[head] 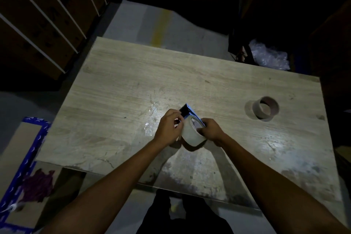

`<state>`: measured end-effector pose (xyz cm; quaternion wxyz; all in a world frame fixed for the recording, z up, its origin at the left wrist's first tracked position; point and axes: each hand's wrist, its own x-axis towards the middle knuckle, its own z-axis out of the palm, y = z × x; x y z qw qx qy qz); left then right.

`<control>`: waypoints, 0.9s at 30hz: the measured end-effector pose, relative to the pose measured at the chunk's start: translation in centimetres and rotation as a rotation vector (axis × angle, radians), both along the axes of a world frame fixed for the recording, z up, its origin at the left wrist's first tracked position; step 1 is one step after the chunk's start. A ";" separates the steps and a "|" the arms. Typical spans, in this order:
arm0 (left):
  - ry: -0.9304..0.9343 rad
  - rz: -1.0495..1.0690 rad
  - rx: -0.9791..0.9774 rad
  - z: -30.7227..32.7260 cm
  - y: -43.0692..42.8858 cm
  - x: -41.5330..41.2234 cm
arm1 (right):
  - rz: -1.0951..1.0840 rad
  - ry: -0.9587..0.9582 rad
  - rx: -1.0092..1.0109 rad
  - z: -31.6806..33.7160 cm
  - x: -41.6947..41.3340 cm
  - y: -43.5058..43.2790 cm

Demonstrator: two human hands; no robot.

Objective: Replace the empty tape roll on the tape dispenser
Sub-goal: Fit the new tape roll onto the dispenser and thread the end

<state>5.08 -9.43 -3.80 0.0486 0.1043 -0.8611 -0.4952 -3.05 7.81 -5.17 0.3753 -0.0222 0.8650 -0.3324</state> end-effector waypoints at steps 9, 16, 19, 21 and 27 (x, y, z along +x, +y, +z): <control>-0.015 -0.040 -0.049 0.5 0.9 -1.5 | -0.158 0.319 -0.039 1.7 0.4 -0.5; -0.113 -0.123 -0.122 1.0 1.3 -4.6 | -0.154 0.304 -0.179 2.9 1.1 0.5; -0.169 -0.126 -0.110 1.2 1.2 -5.7 | -0.122 0.318 -0.152 2.8 0.7 0.6; -0.216 -0.125 -0.091 1.4 1.0 -6.2 | -0.129 0.301 -0.157 2.7 0.3 0.4; -0.317 -0.122 -0.063 1.4 0.6 -6.9 | -0.178 0.185 -0.171 2.4 -0.9 -0.9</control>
